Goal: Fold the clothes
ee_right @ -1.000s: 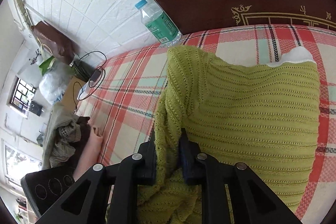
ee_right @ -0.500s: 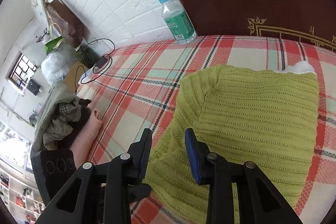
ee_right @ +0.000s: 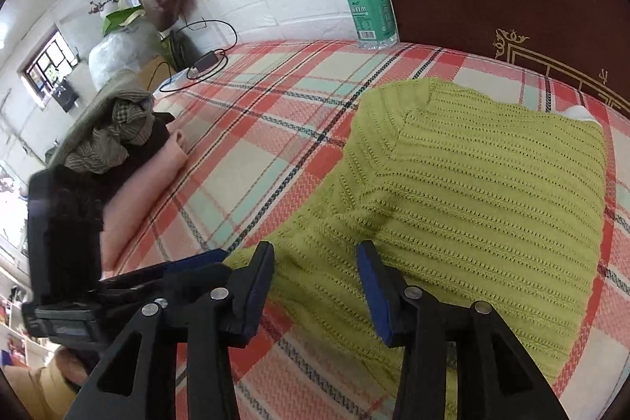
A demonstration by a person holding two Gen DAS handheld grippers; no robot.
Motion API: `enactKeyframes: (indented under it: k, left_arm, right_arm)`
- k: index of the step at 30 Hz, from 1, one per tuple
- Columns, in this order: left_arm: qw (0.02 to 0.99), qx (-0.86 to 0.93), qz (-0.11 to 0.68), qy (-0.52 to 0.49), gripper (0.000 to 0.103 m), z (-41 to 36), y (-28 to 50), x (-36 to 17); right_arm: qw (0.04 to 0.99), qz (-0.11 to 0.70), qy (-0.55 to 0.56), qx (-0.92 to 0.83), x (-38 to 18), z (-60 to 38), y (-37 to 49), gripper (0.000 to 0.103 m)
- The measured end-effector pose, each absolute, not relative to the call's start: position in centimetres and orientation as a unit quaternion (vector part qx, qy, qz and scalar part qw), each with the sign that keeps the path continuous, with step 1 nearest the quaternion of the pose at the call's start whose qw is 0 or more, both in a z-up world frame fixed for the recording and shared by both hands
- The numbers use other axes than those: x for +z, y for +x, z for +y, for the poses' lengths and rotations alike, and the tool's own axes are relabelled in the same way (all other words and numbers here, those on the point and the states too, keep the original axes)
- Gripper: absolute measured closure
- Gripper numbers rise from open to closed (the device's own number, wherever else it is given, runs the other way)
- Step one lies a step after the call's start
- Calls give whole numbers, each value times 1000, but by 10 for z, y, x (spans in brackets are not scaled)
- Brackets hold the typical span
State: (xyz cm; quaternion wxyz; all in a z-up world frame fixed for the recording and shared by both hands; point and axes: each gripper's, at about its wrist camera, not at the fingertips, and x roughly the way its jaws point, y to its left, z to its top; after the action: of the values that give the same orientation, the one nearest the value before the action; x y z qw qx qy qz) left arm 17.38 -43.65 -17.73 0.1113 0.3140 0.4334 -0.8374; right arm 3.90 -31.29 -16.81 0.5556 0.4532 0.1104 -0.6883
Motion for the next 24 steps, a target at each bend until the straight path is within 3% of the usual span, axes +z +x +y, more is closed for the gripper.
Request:
enactKeyframes:
  k: [3, 5, 7, 9, 13, 24]
  left_arm:
    - [93, -836, 435, 320, 18, -431, 176, -174]
    - [85, -834, 438, 324, 17, -431, 170, -176]
    - [79, -835, 432, 331, 17, -429, 163, -177]
    - [74, -837, 425, 337, 16, -425, 158, -176]
    - [56, -834, 426, 346, 4, -422, 144, -175]
    - [9, -815, 443, 372, 1, -413, 109, -176]
  right_arm:
    - [564, 71, 441, -695, -150, -285, 26, 50]
    - [556, 35, 434, -708, -139, -261, 9, 27]
    - [537, -2, 435, -722, -135, -236, -14, 22]
    - [504, -40, 450, -736, -140, -213, -42, 21]
    - [455, -109, 514, -719, -174, -188, -88, 21]
    - [513, -156, 546, -644, -214, -236, -112, 20]
